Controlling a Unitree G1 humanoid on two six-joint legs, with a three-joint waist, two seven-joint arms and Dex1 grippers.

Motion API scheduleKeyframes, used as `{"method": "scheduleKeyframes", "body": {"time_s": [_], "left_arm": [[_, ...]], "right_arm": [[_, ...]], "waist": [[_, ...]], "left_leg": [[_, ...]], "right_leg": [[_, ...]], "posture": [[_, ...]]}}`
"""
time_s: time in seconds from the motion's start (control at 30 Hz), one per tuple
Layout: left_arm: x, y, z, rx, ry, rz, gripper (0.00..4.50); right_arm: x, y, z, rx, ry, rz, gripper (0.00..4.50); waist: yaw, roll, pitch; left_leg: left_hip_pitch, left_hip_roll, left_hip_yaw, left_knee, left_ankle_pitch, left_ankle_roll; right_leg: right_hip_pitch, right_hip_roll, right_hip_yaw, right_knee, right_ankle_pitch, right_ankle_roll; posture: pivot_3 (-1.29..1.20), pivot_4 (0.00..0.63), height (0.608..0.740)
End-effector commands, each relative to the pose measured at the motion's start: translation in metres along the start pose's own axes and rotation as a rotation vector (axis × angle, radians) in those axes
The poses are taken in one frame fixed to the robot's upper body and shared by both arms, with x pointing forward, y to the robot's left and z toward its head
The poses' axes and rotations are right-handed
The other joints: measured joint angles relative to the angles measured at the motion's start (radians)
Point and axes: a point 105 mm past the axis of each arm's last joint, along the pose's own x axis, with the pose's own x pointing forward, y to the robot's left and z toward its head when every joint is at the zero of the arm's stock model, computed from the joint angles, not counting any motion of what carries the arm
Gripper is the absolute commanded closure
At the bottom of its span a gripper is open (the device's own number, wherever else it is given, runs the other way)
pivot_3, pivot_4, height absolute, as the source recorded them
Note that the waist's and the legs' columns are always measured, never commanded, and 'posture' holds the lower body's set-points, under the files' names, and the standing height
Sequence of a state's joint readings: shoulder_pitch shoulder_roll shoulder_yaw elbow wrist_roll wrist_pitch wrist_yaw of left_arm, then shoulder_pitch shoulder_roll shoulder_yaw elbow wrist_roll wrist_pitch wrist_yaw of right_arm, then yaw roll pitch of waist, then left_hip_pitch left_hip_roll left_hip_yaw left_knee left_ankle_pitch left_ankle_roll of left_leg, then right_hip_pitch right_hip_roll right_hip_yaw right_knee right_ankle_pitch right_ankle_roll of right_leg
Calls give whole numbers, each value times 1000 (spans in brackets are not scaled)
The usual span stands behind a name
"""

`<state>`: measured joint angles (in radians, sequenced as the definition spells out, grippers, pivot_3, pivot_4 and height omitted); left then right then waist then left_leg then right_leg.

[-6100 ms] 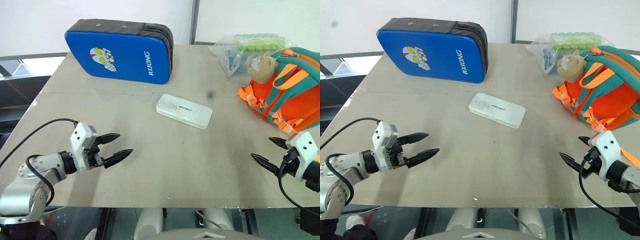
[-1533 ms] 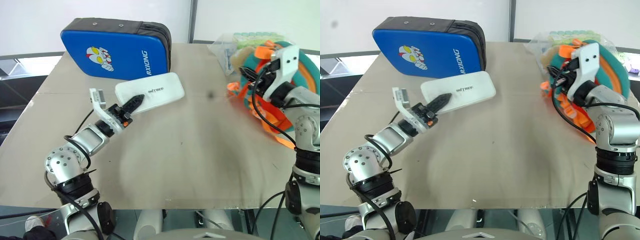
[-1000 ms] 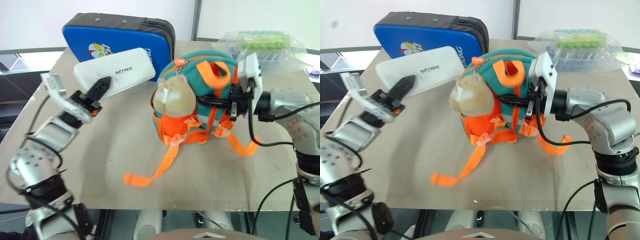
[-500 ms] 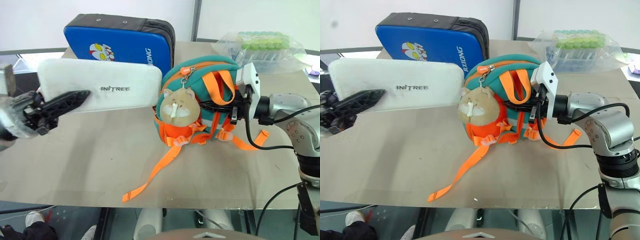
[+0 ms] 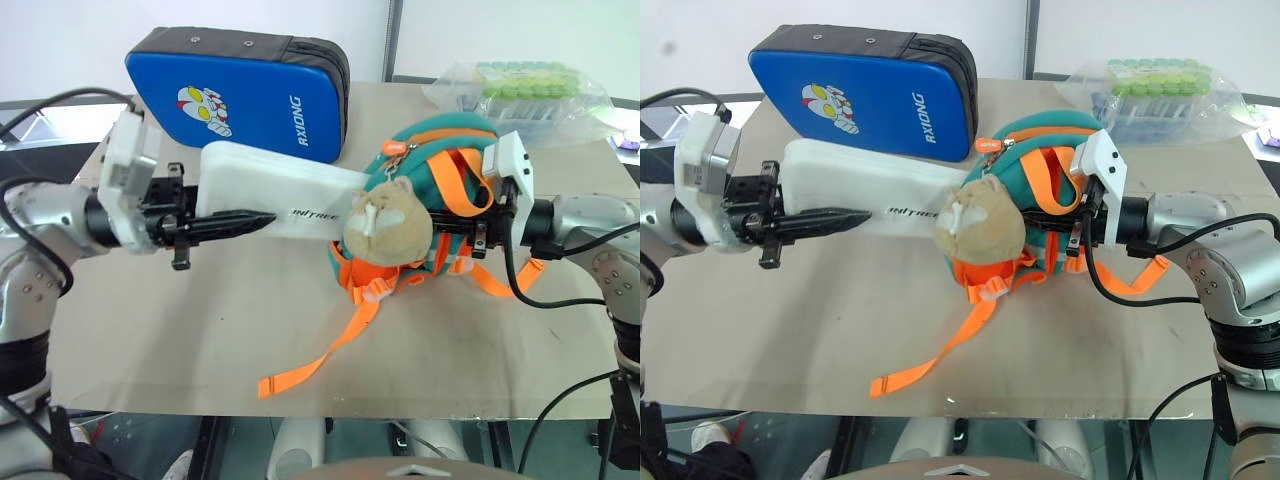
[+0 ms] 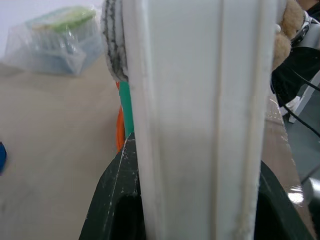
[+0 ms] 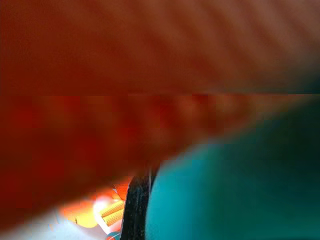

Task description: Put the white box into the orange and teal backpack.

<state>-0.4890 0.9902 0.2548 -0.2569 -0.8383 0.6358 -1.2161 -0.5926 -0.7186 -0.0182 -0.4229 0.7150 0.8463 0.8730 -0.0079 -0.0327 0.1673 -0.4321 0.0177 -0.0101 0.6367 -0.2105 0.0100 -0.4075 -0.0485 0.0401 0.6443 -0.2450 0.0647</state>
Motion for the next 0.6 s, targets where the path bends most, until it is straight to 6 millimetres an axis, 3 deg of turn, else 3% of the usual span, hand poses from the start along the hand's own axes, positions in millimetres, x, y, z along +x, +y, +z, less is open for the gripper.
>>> {"method": "scheduleKeyframes", "body": {"time_s": [0.03,0.23,0.4,0.47,0.6], "left_arm": [[39,-19,20,82,-61,-173,3336],[97,-15,1,88,32,-154,3336],[140,-29,-7,82,-5,-243,3336],[138,-38,-2,54,-66,-316,3336],[95,-43,12,-125,-157,-461,3336]], "right_arm": [[3,21,20,-95,-39,62,4428],[3,32,20,-99,-48,79,4428],[1,37,10,-114,-42,83,4428],[-1,38,5,-119,-33,75,4428],[-19,34,-8,-82,-36,43,4428]], "waist": [[3,-1,0],[2,-1,0],[11,-1,0],[11,-1,0],[0,-1,0]], "left_leg": [[0,0,0,1,0,0],[-1,-1,-1,1,0,0],[0,-1,-2,3,0,0],[0,-2,-2,4,0,0],[0,0,-3,5,0,0]], "right_leg": [[0,0,0,0,0,0],[0,0,0,1,0,0],[2,0,0,2,0,1],[2,0,0,2,0,1],[2,1,0,3,1,1]], "posture": [[0,150,740],[0,150,740],[0,150,740],[0,150,740],[0,150,740]]}}
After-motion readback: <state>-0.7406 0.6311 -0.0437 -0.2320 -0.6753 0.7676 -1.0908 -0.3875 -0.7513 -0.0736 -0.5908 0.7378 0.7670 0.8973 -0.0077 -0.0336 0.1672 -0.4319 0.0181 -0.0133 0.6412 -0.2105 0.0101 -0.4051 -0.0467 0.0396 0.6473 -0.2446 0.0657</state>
